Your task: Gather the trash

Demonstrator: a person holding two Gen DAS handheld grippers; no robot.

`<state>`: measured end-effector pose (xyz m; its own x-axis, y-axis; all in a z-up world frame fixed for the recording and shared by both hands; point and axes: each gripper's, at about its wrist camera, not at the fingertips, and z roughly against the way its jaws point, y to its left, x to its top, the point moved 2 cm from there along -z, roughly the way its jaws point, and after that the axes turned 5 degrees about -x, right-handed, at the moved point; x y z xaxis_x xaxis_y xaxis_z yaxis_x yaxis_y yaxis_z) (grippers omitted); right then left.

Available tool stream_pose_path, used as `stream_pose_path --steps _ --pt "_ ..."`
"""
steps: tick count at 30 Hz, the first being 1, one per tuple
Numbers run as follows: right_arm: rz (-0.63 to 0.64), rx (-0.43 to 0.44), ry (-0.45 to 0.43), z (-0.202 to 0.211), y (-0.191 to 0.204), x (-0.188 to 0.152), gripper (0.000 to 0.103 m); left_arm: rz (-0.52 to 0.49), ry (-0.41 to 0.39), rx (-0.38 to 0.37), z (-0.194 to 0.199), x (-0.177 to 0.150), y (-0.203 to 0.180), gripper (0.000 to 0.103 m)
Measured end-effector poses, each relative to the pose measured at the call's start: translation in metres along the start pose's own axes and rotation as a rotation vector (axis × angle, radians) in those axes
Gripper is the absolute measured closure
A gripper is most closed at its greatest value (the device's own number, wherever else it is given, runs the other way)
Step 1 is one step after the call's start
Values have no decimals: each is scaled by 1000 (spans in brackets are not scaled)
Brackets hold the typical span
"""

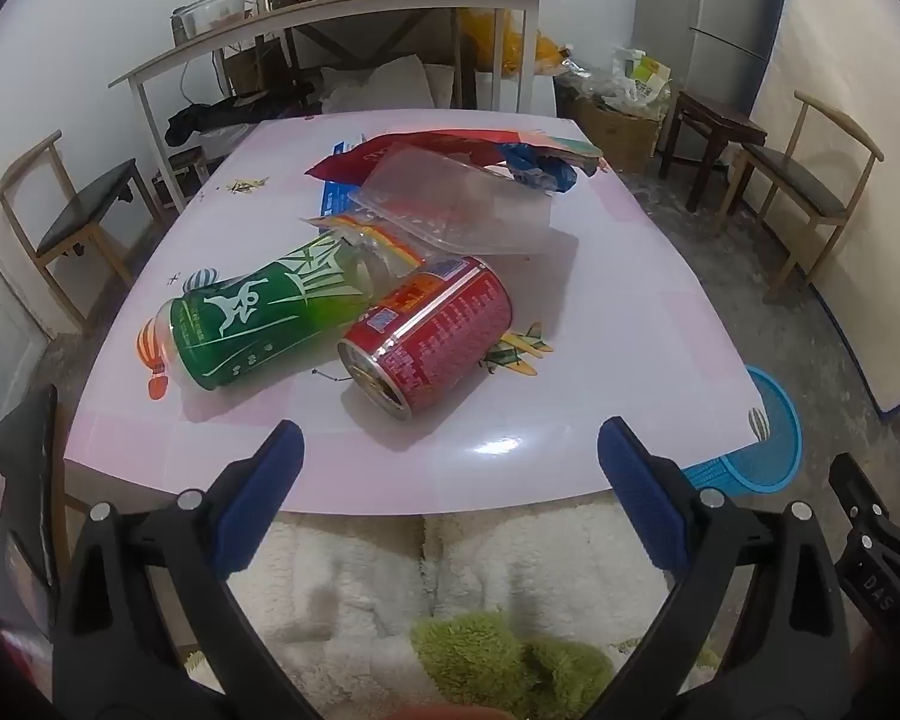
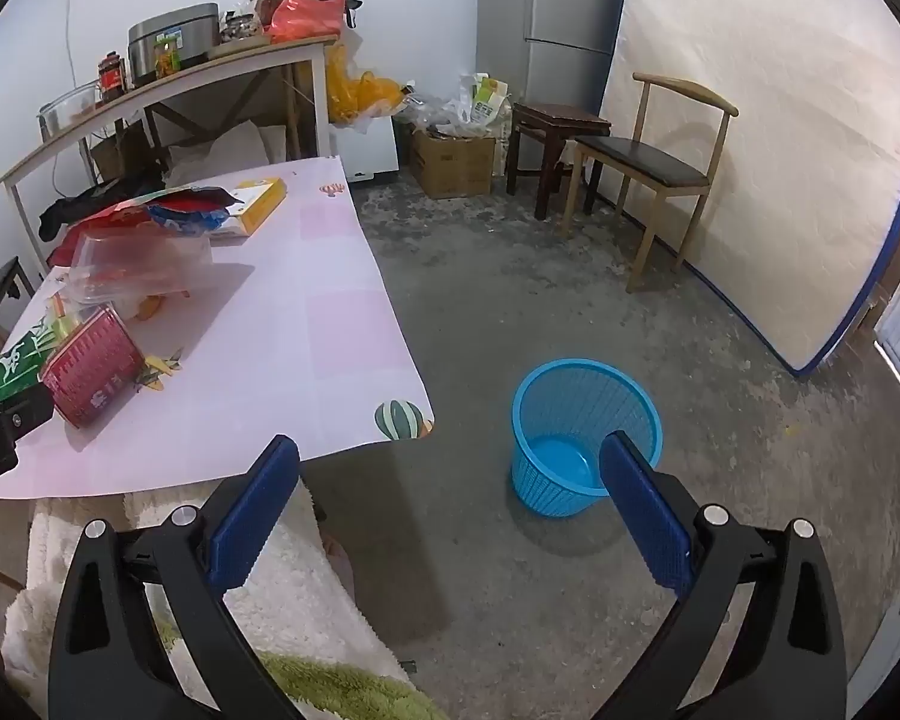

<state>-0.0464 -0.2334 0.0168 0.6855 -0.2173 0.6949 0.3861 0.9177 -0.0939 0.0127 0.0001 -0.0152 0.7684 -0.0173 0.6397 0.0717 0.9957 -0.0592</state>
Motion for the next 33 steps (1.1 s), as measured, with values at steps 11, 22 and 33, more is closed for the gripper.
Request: stream_pose_path --steps 11,22,33 --pt "1 -1 -8 0 1 1 5 4 7 -9 0 0 0 8" --pt "-1 0 -13 5 3 2 5 4 4 -8 -2 -2 1 8" --pt "1 1 -16 7 5 5 5 6 3 -10 0 -1 3 8"
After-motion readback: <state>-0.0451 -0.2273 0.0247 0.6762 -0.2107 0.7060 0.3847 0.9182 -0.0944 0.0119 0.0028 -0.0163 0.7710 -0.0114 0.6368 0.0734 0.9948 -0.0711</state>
